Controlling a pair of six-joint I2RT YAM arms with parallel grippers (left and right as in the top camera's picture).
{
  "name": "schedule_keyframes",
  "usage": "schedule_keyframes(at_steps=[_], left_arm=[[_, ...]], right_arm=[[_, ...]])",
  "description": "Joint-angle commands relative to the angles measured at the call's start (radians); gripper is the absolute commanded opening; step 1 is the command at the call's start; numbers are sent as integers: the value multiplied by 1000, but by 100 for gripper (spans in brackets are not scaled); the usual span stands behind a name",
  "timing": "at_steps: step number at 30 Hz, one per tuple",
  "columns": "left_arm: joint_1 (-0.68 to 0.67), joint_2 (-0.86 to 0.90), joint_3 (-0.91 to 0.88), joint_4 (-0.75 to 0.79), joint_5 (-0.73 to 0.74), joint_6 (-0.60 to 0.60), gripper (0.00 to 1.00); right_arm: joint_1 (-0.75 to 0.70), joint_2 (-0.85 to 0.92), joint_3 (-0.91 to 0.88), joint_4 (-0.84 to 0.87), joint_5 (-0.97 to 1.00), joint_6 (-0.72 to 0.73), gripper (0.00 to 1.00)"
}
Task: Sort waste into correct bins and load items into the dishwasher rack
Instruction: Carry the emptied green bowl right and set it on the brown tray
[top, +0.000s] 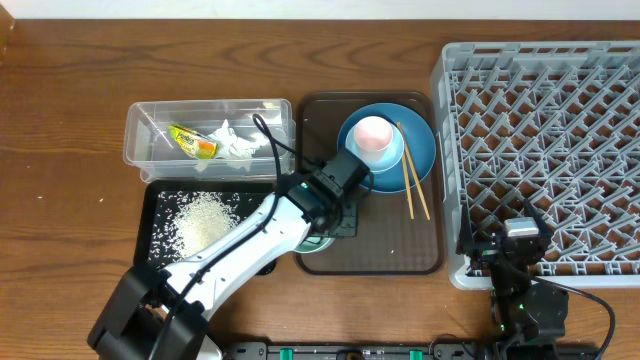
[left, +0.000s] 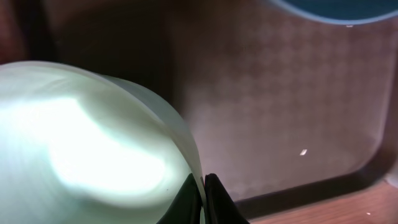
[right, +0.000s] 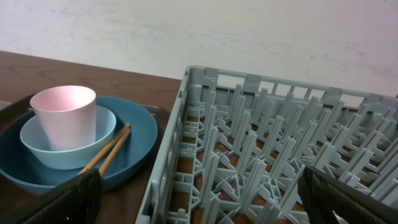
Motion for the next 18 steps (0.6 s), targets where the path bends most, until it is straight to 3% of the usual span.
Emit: schedule_keyframes(at_steps=[1,18], left_arm=[[-36,11,14,24,-5,-16,6],[-107,15,13,97,-71,-55,6]], right_arm=[[11,-1,-1,-4,6,-2,99],[11,-1,-1,-4,6,-2,99]])
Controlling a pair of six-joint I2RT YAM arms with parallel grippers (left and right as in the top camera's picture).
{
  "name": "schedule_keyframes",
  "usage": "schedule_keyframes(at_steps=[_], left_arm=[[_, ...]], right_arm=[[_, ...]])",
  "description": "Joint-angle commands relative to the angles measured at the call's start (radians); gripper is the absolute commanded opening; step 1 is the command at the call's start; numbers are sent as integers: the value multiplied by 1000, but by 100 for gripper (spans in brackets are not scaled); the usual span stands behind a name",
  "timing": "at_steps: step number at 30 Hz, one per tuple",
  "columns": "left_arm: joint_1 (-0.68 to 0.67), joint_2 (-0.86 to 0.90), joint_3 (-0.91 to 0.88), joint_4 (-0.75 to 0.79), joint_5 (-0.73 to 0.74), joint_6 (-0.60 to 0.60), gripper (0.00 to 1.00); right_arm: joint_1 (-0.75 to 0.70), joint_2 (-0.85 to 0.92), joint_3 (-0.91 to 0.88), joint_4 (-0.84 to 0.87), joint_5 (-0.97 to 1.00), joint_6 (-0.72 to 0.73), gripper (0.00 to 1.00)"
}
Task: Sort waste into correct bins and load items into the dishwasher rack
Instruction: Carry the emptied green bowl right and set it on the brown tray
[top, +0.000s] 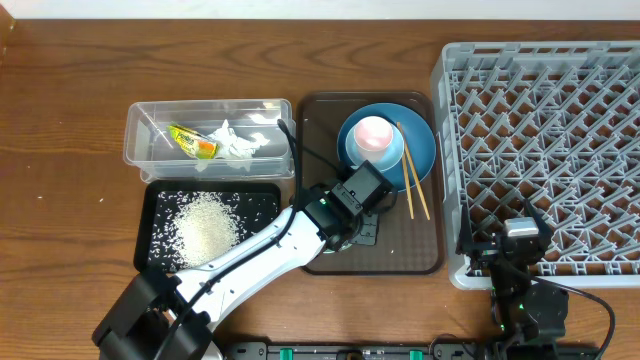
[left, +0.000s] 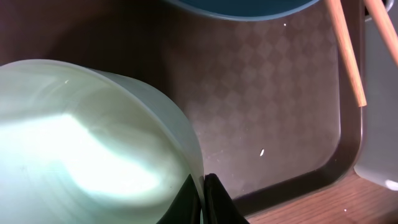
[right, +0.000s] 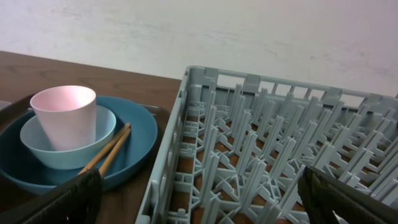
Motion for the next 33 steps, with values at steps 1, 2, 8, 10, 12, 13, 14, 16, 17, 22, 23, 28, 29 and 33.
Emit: schedule_keyframes(at_steps=[1,2,8,10,12,13,14,16,17,22,23,28,29,33], left_arm=[[-2,13,13,3,-29,-31,6],[-2,13,13,3,-29,-31,6],[-3,13,13,3,-29,-31,7],[-3,13,13,3,-29,-31,9],[-3,13,13,2,-29,-31,13],[-3,13,13,2,-29,-31,17],[-3,13,13,2,-29,-31,25],[-3,13,13,2,-29,-31,37],[-3,13,13,2,-29,-31,40],[-3,10,13,4,-29,-30,42],[-3,6,13,8,-30,-29,42],[18,-31,45,13,-34,5,43],[29,-42,55,13,-34,8,43],[83,-87,78,19,-34,7,43]], right_arm=[[11,-1,-1,-4,6,-2,99],[11,-1,-1,-4,6,-2,99],[11,-1,-1,-4,6,-3,99],[11,-1,-1,-4,6,-2,99],[11,-1,-1,-4,6,-3,99],[11,-1,-1,-4,6,-2,99],[11,-1,-1,-4,6,-2,99],[11,-1,-1,-4,6,-2,99],[11,-1,-1,-4,6,-2,99],[11,-1,-1,-4,6,-2,99],[11,-1,-1,-4,6,-2,99],[11,-1,-1,-4,6,-3,99],[11,-1,-1,-4,6,-2,99],[12,-1,-1,-4,6,-2,99]])
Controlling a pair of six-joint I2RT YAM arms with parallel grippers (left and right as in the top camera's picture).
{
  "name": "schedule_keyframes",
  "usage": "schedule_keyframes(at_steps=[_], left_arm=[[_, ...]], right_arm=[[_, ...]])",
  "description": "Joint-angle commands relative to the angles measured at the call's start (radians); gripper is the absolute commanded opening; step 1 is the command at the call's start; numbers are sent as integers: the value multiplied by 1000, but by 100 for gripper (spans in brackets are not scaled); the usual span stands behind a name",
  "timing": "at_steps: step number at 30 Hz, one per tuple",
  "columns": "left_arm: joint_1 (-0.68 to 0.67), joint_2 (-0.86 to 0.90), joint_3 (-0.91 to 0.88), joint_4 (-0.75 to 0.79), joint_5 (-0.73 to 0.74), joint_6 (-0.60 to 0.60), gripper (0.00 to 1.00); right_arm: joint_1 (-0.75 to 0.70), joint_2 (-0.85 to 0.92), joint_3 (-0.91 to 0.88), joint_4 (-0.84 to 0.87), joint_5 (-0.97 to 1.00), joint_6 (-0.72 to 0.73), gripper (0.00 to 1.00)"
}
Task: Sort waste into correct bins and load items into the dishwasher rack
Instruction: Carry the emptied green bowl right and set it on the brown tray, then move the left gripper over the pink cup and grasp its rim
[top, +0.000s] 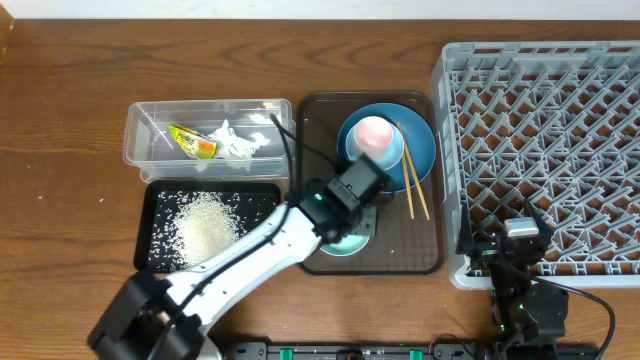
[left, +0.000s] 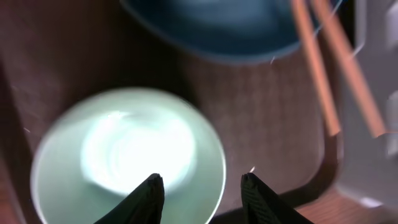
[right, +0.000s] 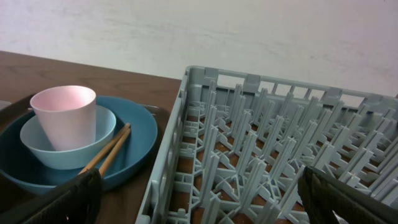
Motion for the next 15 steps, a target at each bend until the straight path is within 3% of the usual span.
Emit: schedule_keyframes(at_steps=[1,3,5,15], left_arm=[[50,-63,42,14,-17,20,44],[72,-76,42,22,-16,20,58],[83,-79,42,21,-17,21,65],[147,-78,42,93,-17,20,67]], right_arm=[[12,-1,-1,-4,6,-2,99],[12,-1,-1,-4,6,-3,99],[12,-1,-1,-4,6,-3,99],[11,-1,-1,-4,6,-2,99]])
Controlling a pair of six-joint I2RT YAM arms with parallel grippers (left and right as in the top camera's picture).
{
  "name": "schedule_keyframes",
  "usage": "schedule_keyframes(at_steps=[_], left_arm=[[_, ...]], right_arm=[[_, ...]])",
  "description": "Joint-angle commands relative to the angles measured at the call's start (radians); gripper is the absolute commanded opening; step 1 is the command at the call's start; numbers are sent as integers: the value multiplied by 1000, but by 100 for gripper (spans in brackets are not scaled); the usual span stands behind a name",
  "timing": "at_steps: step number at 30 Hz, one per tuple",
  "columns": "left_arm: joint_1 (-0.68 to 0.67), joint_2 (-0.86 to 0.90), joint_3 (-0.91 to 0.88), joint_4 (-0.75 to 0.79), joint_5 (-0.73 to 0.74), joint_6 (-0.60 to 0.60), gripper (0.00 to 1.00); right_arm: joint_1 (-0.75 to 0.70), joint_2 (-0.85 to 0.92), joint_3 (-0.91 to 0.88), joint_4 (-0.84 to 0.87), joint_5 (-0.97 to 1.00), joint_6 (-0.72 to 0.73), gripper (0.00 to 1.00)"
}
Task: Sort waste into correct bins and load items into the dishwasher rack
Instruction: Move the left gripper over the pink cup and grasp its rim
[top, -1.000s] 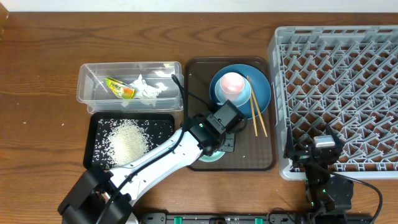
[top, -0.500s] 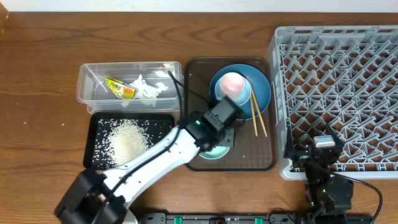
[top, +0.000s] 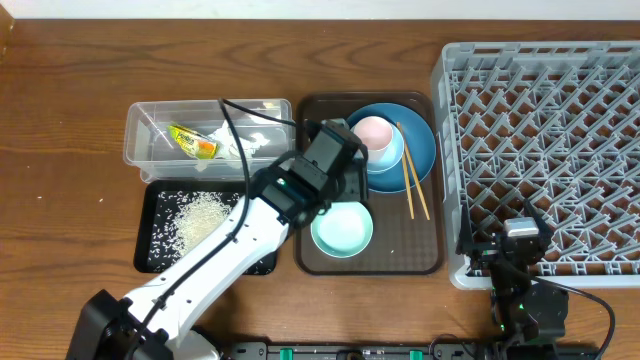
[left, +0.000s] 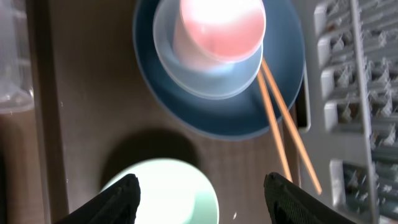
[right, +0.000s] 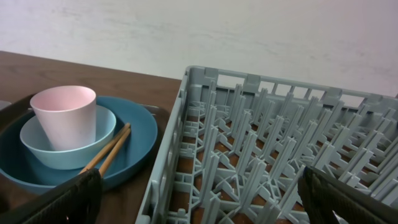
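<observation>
A mint bowl (top: 342, 228) rests upright on the brown tray (top: 420, 258), near its front. My left gripper (top: 335, 160) hangs open above the tray; in the wrist view its fingertips (left: 118, 198) stand wide apart high over the mint bowl (left: 165, 194). A pink cup (left: 221, 28) stands in a light blue bowl (left: 205, 65) on a dark blue plate (top: 418, 150), with two chopsticks (top: 413, 185) across the plate's right side. My right gripper (right: 202, 199) is open and empty, low at the front left corner of the grey dishwasher rack (top: 545, 150).
A clear bin (top: 205, 135) holding wrappers and crumpled paper stands left of the tray. Below it lies a black tray (top: 160, 250) with spilled rice. The rack (right: 249, 155) fills the right of the table.
My left gripper, then open low over the mint bowl, is now higher and further back, toward the plate. The bowl stays on the tray. The right arm has not moved.
My left gripper was shut on the mint bowl's rim at the tray's front left. Then it still held the bowl, a little further right. Later its fingers were apart with the bowl set on the tray, and now it hangs well above it.
</observation>
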Motion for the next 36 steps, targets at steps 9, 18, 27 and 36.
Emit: schedule_keyframes(at_steps=[9,18,27,36], left_arm=[[51,9,20,182,-61,1,66],[63,112,21,382,-61,-62,64],[64,266,21,443,-61,-62,60],[64,302,20,446,-62,-61,39]], right_arm=[[11,-1,-1,-4,6,-3,99],[11,-1,-1,-4,6,-3,99],[11,-1,-1,-4,6,-3,99],[11,-1,-1,-4,6,-3,99]])
